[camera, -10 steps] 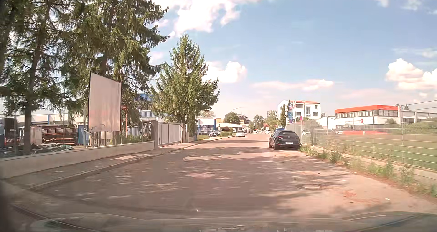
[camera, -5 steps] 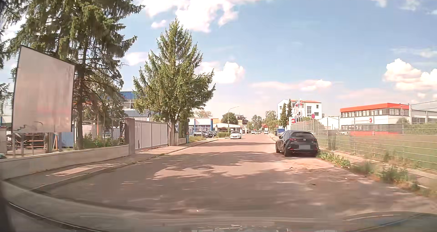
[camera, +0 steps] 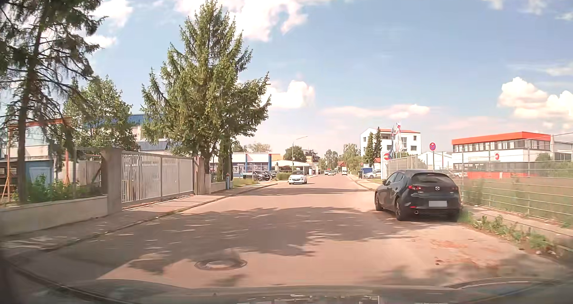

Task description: Follow the waypoints while adhering to traffic rules and regulations

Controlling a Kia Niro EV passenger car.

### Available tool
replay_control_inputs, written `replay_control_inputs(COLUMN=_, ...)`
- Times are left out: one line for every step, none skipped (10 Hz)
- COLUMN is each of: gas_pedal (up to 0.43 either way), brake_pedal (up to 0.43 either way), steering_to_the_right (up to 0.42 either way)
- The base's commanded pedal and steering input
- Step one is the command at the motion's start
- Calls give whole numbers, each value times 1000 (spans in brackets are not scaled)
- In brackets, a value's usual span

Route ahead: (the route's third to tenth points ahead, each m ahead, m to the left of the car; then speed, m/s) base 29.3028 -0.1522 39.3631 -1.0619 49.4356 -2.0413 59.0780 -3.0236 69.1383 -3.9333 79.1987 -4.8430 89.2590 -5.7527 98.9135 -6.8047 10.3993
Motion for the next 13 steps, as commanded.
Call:
replay_control_inputs(gas_pedal=150, brake_pedal=18, steering_to_the_right=24)
replay_control_inputs(gas_pedal=150, brake_pedal=18, steering_to_the_right=24)
replay_control_inputs(gas_pedal=150, brake_pedal=18, steering_to_the_right=24)
replay_control_inputs(gas_pedal=150, brake_pedal=18, steering_to_the_right=24)
replay_control_inputs(gas_pedal=150, brake_pedal=18, steering_to_the_right=24)
replay_control_inputs(gas_pedal=157, brake_pedal=18, steering_to_the_right=24)
replay_control_inputs(gas_pedal=157, brake_pedal=18, steering_to_the_right=24)
replay_control_inputs(gas_pedal=157, brake_pedal=18, steering_to_the_right=24)
replay_control_inputs(gas_pedal=157, brake_pedal=18, steering_to_the_right=24)
replay_control_inputs(gas_pedal=157, brake_pedal=18, steering_to_the_right=25)
replay_control_inputs(gas_pedal=157, brake_pedal=18, steering_to_the_right=25)
replay_control_inputs(gas_pedal=157, brake_pedal=18, steering_to_the_right=25)
replay_control_inputs(gas_pedal=157, brake_pedal=18, steering_to_the_right=25)
